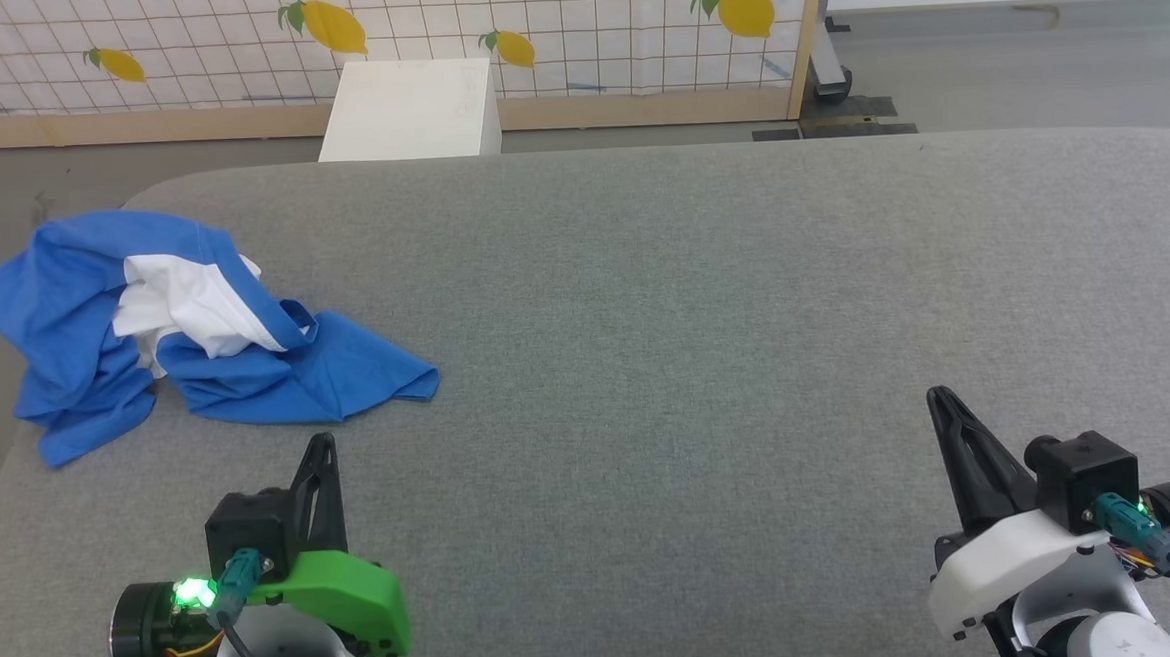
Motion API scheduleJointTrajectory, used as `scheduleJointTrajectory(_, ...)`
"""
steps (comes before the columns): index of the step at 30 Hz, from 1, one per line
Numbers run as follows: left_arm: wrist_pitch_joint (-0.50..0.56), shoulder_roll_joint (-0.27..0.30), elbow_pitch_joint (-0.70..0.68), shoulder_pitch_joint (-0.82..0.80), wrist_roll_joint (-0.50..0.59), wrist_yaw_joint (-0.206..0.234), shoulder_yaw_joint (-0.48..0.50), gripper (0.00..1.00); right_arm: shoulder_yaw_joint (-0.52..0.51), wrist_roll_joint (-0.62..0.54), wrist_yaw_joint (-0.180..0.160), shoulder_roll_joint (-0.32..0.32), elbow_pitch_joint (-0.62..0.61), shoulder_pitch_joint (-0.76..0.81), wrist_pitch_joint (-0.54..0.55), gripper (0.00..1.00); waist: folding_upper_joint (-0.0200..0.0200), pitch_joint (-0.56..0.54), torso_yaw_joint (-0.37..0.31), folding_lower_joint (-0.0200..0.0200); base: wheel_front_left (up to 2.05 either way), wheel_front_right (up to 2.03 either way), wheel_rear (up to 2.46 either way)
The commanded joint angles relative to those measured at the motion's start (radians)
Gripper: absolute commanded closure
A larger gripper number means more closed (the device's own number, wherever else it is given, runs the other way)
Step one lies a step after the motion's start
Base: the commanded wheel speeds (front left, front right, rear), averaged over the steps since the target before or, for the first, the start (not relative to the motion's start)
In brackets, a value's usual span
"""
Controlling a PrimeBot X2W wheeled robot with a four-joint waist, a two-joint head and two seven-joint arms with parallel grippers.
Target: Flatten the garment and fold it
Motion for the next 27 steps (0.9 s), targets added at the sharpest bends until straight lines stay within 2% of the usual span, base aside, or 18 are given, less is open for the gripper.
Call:
scheduleJointTrajectory(1, 0.001, -0.004, -0.003, 0.012, 0.013, 0.007, 0.003, 1.0, 0.001, -0.006, -0.002, 0.002, -0.005, -0.004, 0.003, 1.0, 0.0, 0.0, 0.0, 0.0, 0.0, 0.0, 0.0)
scheduleJointTrajectory(27, 0.001, -0.004, -0.003, 0.012, 0.013, 0.007, 0.003, 1.0, 0.001, -0.006, -0.002, 0.002, -0.005, -0.004, 0.003, 1.0, 0.0, 0.0, 0.0, 0.0, 0.0, 0.0, 0.0)
